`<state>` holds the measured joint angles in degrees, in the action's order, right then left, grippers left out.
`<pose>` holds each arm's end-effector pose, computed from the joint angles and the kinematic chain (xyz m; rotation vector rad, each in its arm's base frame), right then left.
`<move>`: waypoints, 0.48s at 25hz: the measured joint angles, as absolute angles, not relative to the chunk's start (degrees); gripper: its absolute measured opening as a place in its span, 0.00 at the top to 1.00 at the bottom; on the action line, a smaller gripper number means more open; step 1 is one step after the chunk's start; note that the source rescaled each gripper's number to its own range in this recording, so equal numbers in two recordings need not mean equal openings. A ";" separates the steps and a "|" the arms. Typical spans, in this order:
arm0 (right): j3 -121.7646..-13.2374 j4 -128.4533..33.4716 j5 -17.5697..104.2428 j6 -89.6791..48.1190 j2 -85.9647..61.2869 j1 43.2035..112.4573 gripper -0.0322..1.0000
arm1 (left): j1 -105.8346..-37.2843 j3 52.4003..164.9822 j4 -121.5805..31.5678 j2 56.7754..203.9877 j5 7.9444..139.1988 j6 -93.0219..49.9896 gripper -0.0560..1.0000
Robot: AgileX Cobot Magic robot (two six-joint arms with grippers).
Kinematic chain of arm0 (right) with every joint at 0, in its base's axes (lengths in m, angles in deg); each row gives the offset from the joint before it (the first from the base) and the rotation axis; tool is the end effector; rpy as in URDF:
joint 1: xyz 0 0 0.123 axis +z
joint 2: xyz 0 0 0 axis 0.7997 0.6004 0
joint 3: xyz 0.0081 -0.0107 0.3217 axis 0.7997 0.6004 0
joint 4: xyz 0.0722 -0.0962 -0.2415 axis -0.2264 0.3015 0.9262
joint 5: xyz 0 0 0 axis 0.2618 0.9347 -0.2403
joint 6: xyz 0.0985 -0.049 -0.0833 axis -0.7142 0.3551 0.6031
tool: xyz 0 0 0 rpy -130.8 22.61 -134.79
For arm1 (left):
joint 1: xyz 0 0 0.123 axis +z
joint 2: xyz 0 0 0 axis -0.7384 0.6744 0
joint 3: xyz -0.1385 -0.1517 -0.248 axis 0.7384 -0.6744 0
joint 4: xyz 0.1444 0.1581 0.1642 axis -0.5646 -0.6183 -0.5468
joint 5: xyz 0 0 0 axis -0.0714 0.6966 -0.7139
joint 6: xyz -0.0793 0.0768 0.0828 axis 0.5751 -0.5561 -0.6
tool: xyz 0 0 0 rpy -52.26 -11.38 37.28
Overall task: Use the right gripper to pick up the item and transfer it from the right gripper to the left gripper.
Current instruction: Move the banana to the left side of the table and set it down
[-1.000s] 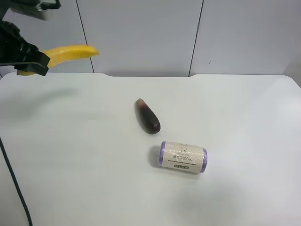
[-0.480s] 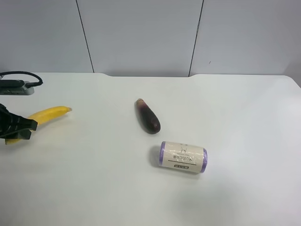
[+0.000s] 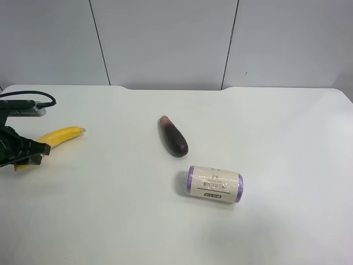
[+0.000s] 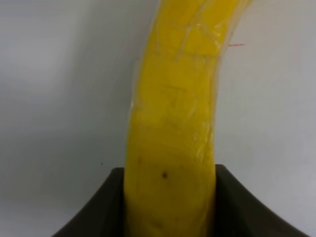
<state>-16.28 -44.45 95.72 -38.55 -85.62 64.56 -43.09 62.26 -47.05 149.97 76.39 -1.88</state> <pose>0.0116 0.0129 0.2650 -0.3005 2.0300 0.1707 0.2922 0.0198 0.1123 -0.0258 2.6373 0.0143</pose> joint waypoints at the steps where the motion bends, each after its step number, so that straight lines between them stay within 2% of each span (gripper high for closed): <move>1: -16.28 -44.45 95.72 -38.55 -85.62 64.56 0.00 | -43.09 62.26 -47.00 150.25 76.31 -1.88 0.92; 3: -16.28 -44.45 95.72 -38.55 -85.62 64.56 0.00 | -43.09 62.26 -47.00 150.44 76.26 -1.88 0.89; 4: -16.28 -44.45 95.72 -38.55 -85.62 64.56 0.00 | -43.09 62.26 -47.00 150.48 76.04 -1.88 0.80; 5: -16.28 -44.45 95.72 -38.57 -85.62 64.56 0.00 | -43.09 62.26 -47.00 150.50 75.46 -1.88 0.66; 7: -16.28 -44.45 95.72 -38.57 -85.62 64.56 0.00 | -43.09 62.26 -46.94 150.68 73.89 -1.33 0.26; 8: -16.28 -44.45 95.72 -38.57 -85.62 64.56 0.00 | -43.09 62.26 -46.90 150.73 73.23 -0.98 0.16; 10: -16.28 -44.45 95.72 -38.57 -85.62 64.56 0.00 | -43.09 62.26 -46.88 150.73 72.69 -0.50 0.05; 12: -16.28 -44.45 95.72 -38.57 -85.62 64.56 0.00 | -43.09 62.26 -46.83 150.73 72.69 -0.36 0.02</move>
